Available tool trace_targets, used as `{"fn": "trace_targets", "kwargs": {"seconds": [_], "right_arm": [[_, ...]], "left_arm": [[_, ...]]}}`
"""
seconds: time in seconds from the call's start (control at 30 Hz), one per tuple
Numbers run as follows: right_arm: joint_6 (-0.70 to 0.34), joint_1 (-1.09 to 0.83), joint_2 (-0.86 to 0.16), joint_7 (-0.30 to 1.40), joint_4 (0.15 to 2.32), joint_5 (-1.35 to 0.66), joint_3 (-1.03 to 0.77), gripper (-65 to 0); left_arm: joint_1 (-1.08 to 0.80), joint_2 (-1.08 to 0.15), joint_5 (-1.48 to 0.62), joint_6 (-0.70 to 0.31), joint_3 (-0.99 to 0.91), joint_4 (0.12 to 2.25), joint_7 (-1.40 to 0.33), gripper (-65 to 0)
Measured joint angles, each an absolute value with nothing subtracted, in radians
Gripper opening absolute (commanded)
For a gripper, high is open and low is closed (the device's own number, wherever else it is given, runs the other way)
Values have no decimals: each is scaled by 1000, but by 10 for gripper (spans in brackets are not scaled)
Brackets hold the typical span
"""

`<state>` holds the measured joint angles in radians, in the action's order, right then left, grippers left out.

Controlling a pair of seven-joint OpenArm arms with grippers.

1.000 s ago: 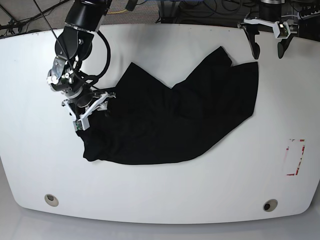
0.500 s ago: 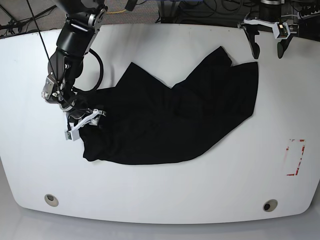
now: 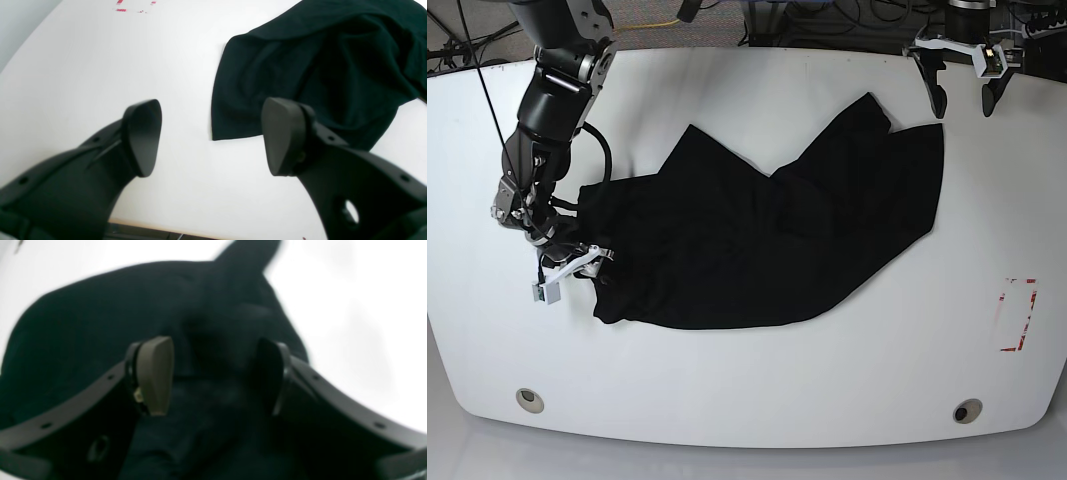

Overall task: Fold the T-shirt properly
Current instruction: 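Lower the right gripper onto the black shirt's edge and grasp it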

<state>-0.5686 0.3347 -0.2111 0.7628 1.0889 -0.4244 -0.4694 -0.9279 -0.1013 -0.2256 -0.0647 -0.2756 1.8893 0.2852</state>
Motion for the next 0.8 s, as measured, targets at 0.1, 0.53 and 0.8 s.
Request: {"fn": "trace_targets", "kwargs": {"seconds": [0.1, 0.53, 0.8], "right_arm": [[-550, 334, -230, 738, 1062, -426, -468, -265], [-532, 357, -177, 736, 1058, -427, -465, -268], [-532, 370, -131, 727, 1057, -426, -466, -271]], "left_arm": [[-928, -101, -226, -64, -276, 1889, 285, -204], [-905, -101, -226, -64, -276, 1889, 286, -204], [-908, -101, -226, -65, -276, 1889, 285, -204]]}}
